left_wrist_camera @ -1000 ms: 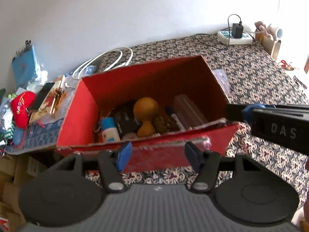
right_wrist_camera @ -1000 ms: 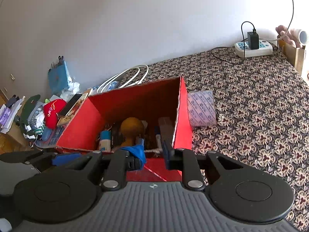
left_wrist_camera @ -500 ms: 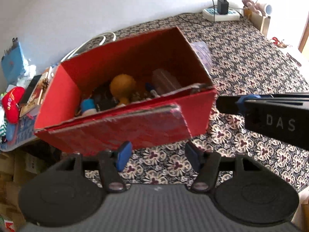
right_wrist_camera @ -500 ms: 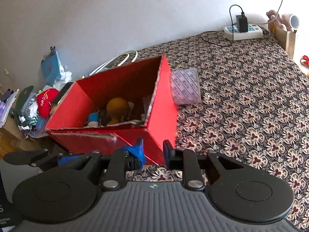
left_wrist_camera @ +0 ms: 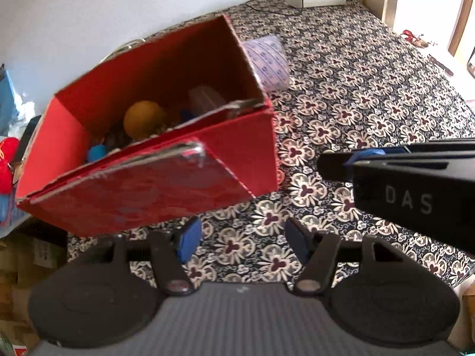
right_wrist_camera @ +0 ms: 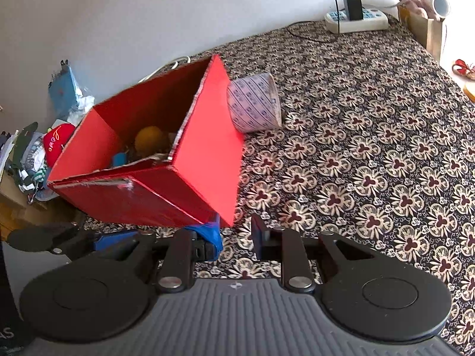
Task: Organize rigid objects
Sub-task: 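Withdraw the right gripper and move it toward the clear tape roll, then close the right gripper on the rim of the clear tape roll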
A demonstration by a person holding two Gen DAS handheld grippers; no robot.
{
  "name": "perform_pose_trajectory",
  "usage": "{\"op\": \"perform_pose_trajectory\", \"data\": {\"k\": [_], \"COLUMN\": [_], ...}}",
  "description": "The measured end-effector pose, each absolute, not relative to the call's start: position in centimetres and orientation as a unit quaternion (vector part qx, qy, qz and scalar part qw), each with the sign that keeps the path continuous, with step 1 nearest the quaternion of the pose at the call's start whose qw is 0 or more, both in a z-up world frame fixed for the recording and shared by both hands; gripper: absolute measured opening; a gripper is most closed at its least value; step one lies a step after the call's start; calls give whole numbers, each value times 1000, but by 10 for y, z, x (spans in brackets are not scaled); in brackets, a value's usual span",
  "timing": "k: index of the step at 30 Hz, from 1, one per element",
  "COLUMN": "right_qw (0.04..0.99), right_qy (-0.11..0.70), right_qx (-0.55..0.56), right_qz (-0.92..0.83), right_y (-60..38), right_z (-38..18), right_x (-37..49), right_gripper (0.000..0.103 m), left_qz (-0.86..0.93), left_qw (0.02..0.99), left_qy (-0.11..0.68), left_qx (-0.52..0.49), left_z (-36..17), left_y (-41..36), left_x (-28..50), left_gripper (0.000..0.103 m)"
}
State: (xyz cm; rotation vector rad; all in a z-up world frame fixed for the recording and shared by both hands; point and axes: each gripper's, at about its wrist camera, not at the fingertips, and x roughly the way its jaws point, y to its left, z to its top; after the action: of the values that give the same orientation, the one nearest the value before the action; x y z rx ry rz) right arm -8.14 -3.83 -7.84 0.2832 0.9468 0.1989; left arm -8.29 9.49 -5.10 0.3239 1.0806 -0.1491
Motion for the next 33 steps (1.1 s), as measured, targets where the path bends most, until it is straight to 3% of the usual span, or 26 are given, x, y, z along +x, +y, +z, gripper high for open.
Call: {"op": "perform_pose_trajectory", "data": {"k": [24,33], "right_qw": [843,866], "right_qy": [506,453], "right_qx": [155,153], "right_qz": [97,143], "right_y": [-119,-142], "right_z": [-123,-105], "right_x": [-39,26], "right_gripper": [6,7], "left_qz": [-102,-83], "left_qw": [824,847], "left_qy": [533,493], "left_qx": [162,178], "left_z": [-99,-113], "left_y": [8,-17], "left_x": [-59,-55], "left_gripper": [67,67]}}
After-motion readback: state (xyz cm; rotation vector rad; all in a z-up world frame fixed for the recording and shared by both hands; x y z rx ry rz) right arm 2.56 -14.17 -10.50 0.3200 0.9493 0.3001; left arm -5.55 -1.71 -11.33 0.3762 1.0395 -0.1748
